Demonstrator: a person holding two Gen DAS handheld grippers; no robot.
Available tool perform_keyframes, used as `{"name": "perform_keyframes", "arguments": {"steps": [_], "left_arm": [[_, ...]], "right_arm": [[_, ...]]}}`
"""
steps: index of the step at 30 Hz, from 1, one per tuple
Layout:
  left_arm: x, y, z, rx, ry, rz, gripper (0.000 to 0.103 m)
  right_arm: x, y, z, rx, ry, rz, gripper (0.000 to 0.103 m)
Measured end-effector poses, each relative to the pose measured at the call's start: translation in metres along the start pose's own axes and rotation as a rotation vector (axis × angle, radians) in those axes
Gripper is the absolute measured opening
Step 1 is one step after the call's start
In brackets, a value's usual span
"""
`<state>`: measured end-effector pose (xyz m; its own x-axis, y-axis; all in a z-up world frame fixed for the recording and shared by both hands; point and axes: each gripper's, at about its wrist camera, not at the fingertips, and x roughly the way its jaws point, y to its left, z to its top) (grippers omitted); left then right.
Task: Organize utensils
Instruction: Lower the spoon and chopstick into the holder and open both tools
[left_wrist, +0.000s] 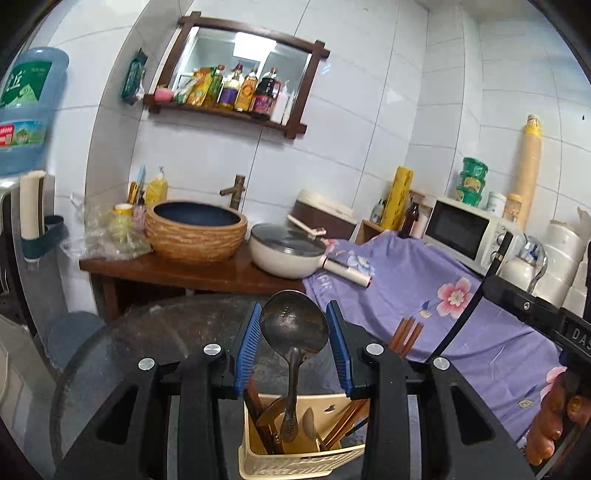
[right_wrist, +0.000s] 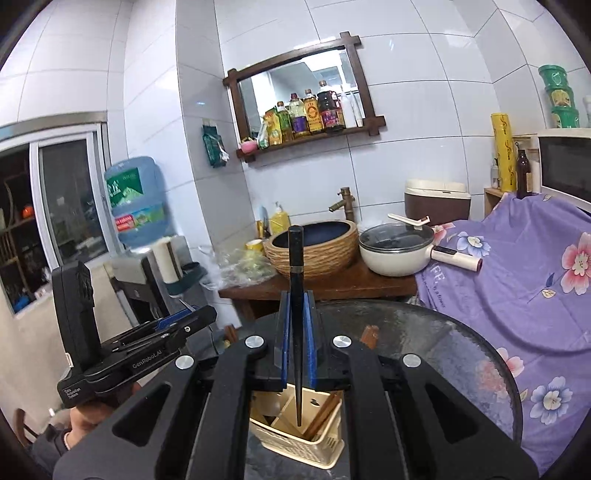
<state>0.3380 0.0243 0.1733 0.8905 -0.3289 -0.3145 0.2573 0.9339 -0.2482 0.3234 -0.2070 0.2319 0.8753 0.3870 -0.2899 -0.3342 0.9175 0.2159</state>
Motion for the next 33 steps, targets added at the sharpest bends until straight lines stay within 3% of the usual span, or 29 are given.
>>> {"name": "perform_keyframes", "arguments": {"steps": [14, 22, 28, 29, 30, 32, 33], "left_arm": [[0.033, 0.010, -0.058, 0.016, 0.100, 0.041, 0.035], [0.041, 0.013, -0.080, 0.051, 0.144, 0.071, 0.036], [0.037, 0.006, -0.085, 0.104, 0.129, 0.084, 0.038], [0.035, 0.004, -0.086, 0.114, 0.124, 0.088, 0.040], [0.033, 0.003, -0.087, 0.123, 0.116, 0.092, 0.046], [0.027, 0.001, -0.089, 0.138, 0.096, 0.093, 0.053], [0.025, 0.000, -0.089, 0.139, 0.093, 0.092, 0.056]], "right_arm": [[0.044, -0.004, -0.070, -0.049, 0.121, -0.036, 0.008], [0.049, -0.009, -0.085, -0.052, 0.136, -0.046, 0.008], [0.044, -0.010, -0.088, -0.071, 0.114, -0.051, 0.010], [0.043, -0.010, -0.089, -0.077, 0.110, -0.051, 0.016], [0.042, -0.010, -0.088, -0.079, 0.108, -0.052, 0.031], [0.035, -0.010, -0.089, -0.078, 0.083, -0.057, 0.051], [0.031, -0.010, -0.089, -0.078, 0.067, -0.061, 0.051]]}}
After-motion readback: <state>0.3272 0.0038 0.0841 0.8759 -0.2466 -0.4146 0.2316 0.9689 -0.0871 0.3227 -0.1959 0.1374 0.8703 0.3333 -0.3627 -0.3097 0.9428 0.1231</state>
